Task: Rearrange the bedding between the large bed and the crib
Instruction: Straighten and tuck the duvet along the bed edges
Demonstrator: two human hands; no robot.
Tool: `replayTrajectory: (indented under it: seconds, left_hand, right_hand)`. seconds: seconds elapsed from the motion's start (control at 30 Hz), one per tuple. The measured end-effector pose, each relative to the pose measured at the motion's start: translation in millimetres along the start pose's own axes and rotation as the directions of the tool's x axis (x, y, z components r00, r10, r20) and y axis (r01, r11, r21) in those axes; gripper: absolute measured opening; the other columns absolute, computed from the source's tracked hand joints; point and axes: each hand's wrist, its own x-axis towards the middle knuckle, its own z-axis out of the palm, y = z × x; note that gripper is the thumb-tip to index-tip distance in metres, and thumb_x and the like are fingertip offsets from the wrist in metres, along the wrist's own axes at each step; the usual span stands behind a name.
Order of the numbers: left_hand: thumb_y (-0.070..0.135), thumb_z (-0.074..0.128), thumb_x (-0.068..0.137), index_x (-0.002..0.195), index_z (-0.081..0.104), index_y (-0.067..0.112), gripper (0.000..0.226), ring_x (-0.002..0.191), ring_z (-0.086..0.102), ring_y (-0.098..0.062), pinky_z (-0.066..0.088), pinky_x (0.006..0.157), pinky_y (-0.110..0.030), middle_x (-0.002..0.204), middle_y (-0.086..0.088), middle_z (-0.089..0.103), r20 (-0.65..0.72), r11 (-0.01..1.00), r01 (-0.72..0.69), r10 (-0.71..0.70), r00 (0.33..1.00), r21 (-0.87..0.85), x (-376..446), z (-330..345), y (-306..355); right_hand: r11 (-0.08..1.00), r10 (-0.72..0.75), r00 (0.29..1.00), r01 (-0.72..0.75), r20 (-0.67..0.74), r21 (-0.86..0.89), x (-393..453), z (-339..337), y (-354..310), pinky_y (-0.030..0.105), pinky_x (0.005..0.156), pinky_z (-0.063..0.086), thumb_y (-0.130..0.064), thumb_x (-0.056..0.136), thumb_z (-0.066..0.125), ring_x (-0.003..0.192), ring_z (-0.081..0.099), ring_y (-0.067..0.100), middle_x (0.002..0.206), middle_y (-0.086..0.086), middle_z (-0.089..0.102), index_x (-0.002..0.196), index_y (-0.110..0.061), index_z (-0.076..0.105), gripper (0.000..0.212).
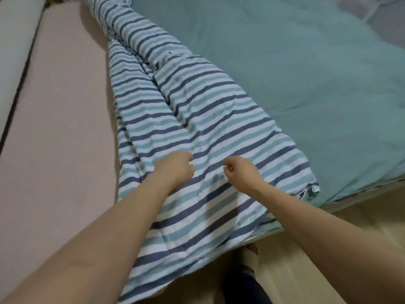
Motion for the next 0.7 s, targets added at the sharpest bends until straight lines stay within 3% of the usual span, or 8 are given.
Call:
replayTrajectory:
  seconds: [0.07,0.2,0.3,0.4,0.47,0.57,0.7]
  left_hand:
    - [0.03,0.042,0.097,0.133,0.051,0.019,0.039,0.121,0.05,-0.021,0.044,0.097,-0.035,0.136,-0.002,0.052,-0.034,0.99,-0.001,-0.003,0.999,-0.143,33,-4,24]
    - [0.03,0.045,0.098,0.135,0.05,0.015,0.041,0.125,0.048,-0.02,0.039,0.102,-0.032,0.138,-0.002,0.051,-0.054,0.925,0.027,-0.051,0.997,-0.379,95,-3,69]
    - [0.028,0.044,0.097,0.112,0.061,0.012,0.027,0.116,0.054,-0.023,0.039,0.087,-0.025,0.115,-0.004,0.06,-0.065,0.9,-0.001,-0.03,0.997,-0.436,150,12,120]
    - [0.034,0.042,0.098,0.122,0.055,0.008,0.038,0.115,0.052,-0.026,0.037,0.086,-0.027,0.124,-0.008,0.058,0.001,0.896,0.008,-0.009,1.0,-0.445,184,42,185]
    - [0.042,0.041,0.097,0.129,0.05,0.006,0.049,0.121,0.048,-0.029,0.038,0.095,-0.033,0.133,-0.011,0.053,0.016,0.923,0.013,-0.007,1.0,-0.386,199,62,221]
    - [0.055,0.043,0.092,0.13,0.048,0.003,0.065,0.12,0.05,-0.03,0.041,0.097,-0.034,0.134,-0.013,0.052,0.028,0.911,0.082,-0.077,0.997,-0.404,215,79,249]
    - [0.063,0.049,0.083,0.122,0.051,0.001,0.074,0.106,0.06,-0.028,0.045,0.083,-0.03,0.117,-0.008,0.062,0.057,0.914,0.161,-0.151,0.987,-0.373,217,91,270]
  right_hand:
    - [0.999,0.033,0.998,-0.035,-0.047,-0.035,37,-25,25,0.03,0.082,0.045,-0.023,0.098,0.043,0.1,0.056,0.02,0.119,0.007,0.058,0.122,-0.012,0.057,0.03]
    - [0.977,0.205,0.966,-0.212,-0.16,-0.028,107,-67,85,0.039,0.096,0.042,-0.026,0.097,0.045,0.116,0.05,0.033,0.133,0.015,0.048,0.131,-0.008,0.047,0.039]
    - [0.928,0.371,0.895,-0.37,-0.246,0.055,141,-89,144,0.04,0.1,0.038,-0.031,0.093,0.052,0.121,0.046,0.038,0.135,0.02,0.046,0.135,-0.005,0.04,0.051]
    - [0.826,0.554,0.828,-0.536,-0.08,0.177,140,-98,196,0.034,0.085,0.042,-0.044,0.088,0.059,0.11,0.054,0.033,0.123,0.015,0.055,0.13,-0.004,0.043,0.06]
    - [0.82,0.534,0.843,-0.534,0.058,0.205,129,-96,219,0.029,0.071,0.038,-0.047,0.088,0.06,0.091,0.056,0.029,0.101,0.013,0.059,0.109,-0.006,0.055,0.046]
    - [0.843,0.444,0.882,-0.471,0.157,0.26,112,-90,231,0.03,0.056,0.037,-0.038,0.088,0.063,0.074,0.051,0.022,0.08,0.008,0.057,0.082,-0.007,0.058,0.032]
    - [0.854,0.355,0.932,-0.295,-0.066,0.429,78,-86,236,0.025,0.055,0.034,-0.018,0.089,0.062,0.057,0.042,0.012,0.066,0.006,0.051,0.076,0.001,0.057,0.024]
